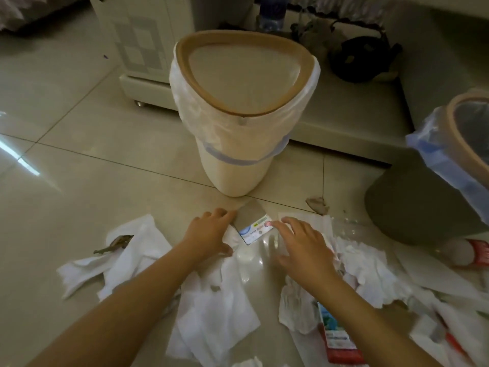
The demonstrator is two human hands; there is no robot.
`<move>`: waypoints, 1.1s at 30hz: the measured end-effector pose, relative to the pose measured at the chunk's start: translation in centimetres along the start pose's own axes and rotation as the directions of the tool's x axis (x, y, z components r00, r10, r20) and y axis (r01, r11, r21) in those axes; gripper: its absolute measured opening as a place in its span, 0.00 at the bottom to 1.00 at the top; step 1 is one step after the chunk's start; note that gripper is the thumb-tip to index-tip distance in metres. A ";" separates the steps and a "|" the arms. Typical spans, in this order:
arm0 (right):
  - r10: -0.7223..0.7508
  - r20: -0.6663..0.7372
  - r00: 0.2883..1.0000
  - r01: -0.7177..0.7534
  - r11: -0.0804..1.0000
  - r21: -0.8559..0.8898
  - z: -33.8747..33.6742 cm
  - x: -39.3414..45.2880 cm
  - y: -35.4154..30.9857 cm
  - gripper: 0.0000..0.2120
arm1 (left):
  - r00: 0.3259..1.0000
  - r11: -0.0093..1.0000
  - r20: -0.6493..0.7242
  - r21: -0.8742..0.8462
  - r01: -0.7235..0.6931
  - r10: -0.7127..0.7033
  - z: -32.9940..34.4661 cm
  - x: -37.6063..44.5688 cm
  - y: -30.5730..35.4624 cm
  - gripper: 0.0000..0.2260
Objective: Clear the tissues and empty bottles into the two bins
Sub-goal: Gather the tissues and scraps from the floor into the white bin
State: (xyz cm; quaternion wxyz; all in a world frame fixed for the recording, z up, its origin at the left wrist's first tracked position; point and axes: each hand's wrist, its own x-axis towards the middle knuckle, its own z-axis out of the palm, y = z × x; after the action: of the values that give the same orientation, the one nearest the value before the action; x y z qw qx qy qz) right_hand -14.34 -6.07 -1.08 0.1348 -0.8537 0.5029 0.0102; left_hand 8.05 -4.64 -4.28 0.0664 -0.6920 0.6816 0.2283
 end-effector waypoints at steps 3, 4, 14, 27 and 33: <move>0.021 -0.016 1.000 -0.021 1.000 0.019 1.1 -0.3 0.5 0.24 | 0.993 0.998 -0.113 -0.031 -0.050 0.047 1.2 0.5 0.7 0.27; 0.028 -0.010 1.000 -0.028 0.999 0.019 1.4 -0.4 0.7 0.25 | 0.978 0.993 -0.190 -0.059 -0.098 0.085 1.3 0.5 0.9 0.22; 0.104 0.034 0.994 -0.106 0.992 0.067 2.2 -1.0 3.3 0.29 | 0.950 0.839 -0.254 -0.463 -0.284 0.182 -0.5 3.6 4.9 0.18; 0.299 0.050 0.953 -0.303 0.949 0.092 1.9 3.6 7.6 0.47 | 0.995 0.987 -0.071 -0.135 -0.083 0.074 1.1 7.5 5.8 0.49; 0.365 0.214 0.906 -0.386 0.920 0.063 1.7 6.1 8.8 0.61 | 0.999 0.948 -0.025 -0.318 0.025 -0.035 1.9 6.7 5.8 0.39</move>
State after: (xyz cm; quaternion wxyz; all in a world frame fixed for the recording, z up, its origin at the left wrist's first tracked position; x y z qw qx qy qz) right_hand -18.72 -14.92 -5.59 0.2240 -0.7272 0.6419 0.0945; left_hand 1.75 -10.34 -7.39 -0.0525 -0.7074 0.6263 0.3232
